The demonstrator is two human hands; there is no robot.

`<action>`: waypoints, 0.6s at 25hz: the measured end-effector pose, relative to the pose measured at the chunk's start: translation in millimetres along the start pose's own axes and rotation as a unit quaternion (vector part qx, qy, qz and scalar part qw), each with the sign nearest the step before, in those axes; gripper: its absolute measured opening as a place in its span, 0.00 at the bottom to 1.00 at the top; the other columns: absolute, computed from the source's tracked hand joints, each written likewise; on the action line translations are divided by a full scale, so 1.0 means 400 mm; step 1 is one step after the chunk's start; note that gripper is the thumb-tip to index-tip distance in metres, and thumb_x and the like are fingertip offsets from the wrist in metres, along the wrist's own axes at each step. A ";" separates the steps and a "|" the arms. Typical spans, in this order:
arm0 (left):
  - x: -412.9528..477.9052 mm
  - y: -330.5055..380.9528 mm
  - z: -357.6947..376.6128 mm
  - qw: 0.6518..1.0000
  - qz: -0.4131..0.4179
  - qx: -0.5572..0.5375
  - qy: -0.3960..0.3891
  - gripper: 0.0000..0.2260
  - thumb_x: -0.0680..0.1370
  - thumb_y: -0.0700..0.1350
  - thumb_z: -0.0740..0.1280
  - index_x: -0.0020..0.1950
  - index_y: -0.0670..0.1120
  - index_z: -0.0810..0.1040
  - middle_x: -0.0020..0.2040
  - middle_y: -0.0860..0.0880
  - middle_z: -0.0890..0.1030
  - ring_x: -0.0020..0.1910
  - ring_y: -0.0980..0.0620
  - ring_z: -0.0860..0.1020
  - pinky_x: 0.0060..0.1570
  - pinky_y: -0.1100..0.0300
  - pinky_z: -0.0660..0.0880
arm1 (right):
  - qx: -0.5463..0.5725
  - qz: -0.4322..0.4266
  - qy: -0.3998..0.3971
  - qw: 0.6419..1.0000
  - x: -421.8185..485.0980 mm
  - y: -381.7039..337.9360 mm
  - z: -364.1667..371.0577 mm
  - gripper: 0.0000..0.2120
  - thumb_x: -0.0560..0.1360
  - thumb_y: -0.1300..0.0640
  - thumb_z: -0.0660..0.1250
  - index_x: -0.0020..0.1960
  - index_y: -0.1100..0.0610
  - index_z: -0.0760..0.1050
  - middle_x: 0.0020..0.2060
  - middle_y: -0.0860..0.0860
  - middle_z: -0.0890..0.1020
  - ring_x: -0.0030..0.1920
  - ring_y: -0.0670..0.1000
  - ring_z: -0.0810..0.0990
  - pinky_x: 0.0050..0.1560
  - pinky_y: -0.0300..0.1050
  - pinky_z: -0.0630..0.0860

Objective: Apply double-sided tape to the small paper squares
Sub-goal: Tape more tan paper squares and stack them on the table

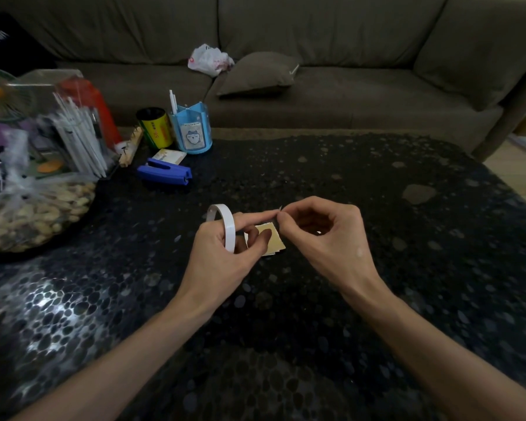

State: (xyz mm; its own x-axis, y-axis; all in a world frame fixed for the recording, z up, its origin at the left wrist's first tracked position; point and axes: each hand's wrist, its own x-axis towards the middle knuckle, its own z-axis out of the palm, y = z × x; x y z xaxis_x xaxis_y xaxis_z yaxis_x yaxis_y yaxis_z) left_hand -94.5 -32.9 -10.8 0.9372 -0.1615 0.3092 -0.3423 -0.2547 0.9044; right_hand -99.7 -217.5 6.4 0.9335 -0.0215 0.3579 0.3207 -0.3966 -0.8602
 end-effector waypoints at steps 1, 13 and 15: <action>0.000 0.000 0.000 1.000 0.000 0.000 0.000 0.15 0.79 0.40 0.73 0.62 0.55 0.85 0.41 0.49 0.84 0.38 0.46 0.81 0.42 0.54 0.82 | -0.002 -0.002 0.001 1.000 0.000 0.000 0.000 0.03 0.78 0.57 0.74 0.51 0.52 0.86 0.42 0.43 0.87 0.47 0.43 0.86 0.50 0.38 0.82; -0.003 -0.003 0.003 1.000 0.001 0.002 -0.006 0.17 0.78 0.39 0.74 0.64 0.56 0.84 0.44 0.47 0.83 0.40 0.47 0.82 0.45 0.58 0.81 | -0.016 -0.013 0.013 1.000 0.001 0.000 -0.001 0.03 0.77 0.57 0.75 0.50 0.52 0.85 0.42 0.43 0.86 0.46 0.43 0.86 0.49 0.39 0.83; -0.004 0.000 0.005 1.000 -0.002 0.003 -0.008 0.17 0.78 0.40 0.74 0.65 0.55 0.84 0.43 0.48 0.83 0.38 0.49 0.81 0.44 0.60 0.80 | -0.016 -0.013 0.014 1.000 0.001 -0.001 -0.002 0.03 0.77 0.58 0.75 0.49 0.52 0.85 0.41 0.43 0.86 0.45 0.44 0.86 0.48 0.38 0.82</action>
State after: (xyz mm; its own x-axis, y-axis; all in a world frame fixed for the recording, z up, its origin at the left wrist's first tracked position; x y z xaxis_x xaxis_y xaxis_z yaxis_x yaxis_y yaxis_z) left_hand -96.2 -34.6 -12.0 0.9373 -0.1759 0.3009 -0.3390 -0.2602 0.9041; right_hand -99.8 -217.9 7.2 0.9198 -0.0355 0.3908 0.3397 -0.4269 -0.8381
